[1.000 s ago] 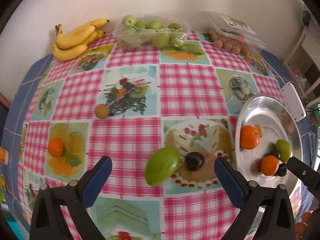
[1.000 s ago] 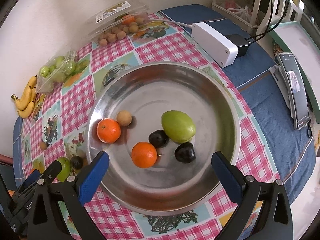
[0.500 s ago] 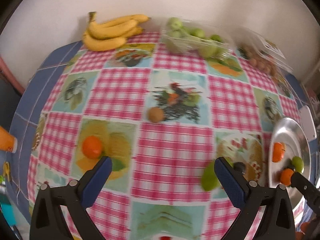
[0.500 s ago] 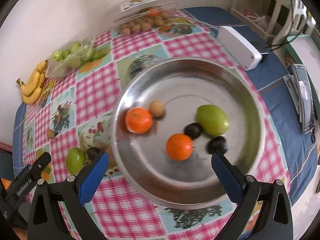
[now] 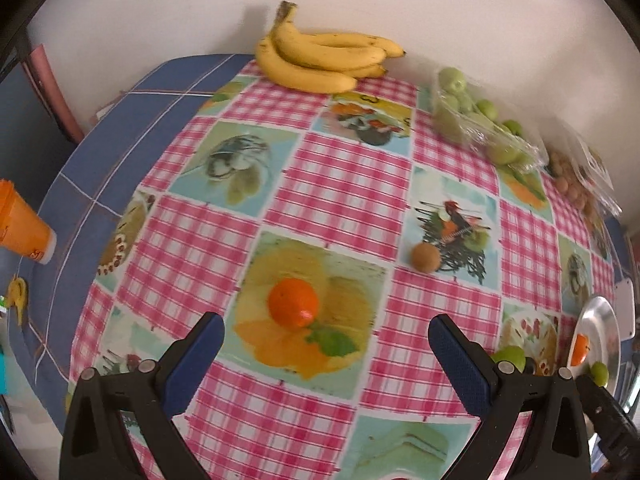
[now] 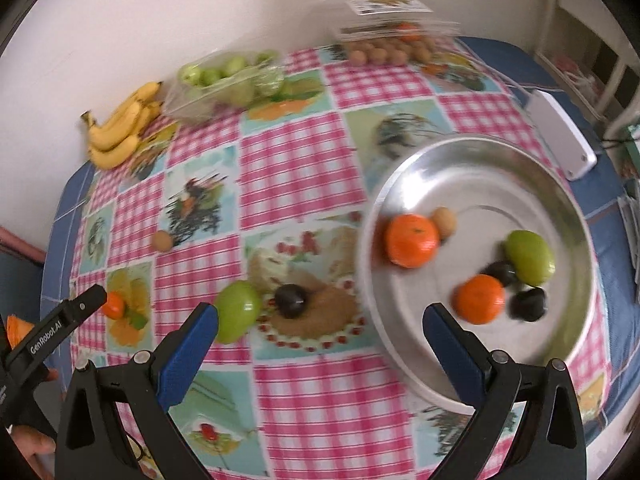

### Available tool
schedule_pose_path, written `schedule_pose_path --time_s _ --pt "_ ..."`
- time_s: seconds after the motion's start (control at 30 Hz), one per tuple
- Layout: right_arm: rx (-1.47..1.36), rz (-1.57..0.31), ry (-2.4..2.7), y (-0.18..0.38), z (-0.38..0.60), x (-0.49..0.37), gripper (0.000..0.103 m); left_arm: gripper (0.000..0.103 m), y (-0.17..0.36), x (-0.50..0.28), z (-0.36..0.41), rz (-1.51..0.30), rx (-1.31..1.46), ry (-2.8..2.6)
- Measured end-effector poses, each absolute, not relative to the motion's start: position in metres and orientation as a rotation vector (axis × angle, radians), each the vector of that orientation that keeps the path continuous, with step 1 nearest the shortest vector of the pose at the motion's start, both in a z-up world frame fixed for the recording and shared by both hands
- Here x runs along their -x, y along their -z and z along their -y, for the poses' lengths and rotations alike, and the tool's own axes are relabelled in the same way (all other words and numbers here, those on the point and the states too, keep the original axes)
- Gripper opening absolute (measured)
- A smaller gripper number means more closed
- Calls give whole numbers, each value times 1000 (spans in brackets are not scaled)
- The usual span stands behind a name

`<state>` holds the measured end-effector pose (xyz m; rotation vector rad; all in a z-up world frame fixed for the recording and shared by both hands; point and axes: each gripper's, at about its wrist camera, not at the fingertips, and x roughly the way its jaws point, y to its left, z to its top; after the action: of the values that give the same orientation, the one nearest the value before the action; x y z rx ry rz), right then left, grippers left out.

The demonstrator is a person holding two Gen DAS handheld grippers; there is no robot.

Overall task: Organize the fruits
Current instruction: 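Move the left tool toward the last orange while the right tool closes on the green mango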

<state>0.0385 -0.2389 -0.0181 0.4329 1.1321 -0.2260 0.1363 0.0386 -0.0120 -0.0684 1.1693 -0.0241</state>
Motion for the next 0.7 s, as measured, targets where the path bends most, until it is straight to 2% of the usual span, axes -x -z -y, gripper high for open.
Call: schedule_pose_path --time_s 0.53,0.63,0.7 --pt "-418 -1119 138 31 201 -66 102 103 21 -148 -63 -1194 139 13" --pt "-411 -1127 131 37 197 -69 102 102 26 -151 -64 -1204 137 10" --pt "-410 -1131 131 41 197 -70 102 96 29 -152 -65 -1208 137 12"
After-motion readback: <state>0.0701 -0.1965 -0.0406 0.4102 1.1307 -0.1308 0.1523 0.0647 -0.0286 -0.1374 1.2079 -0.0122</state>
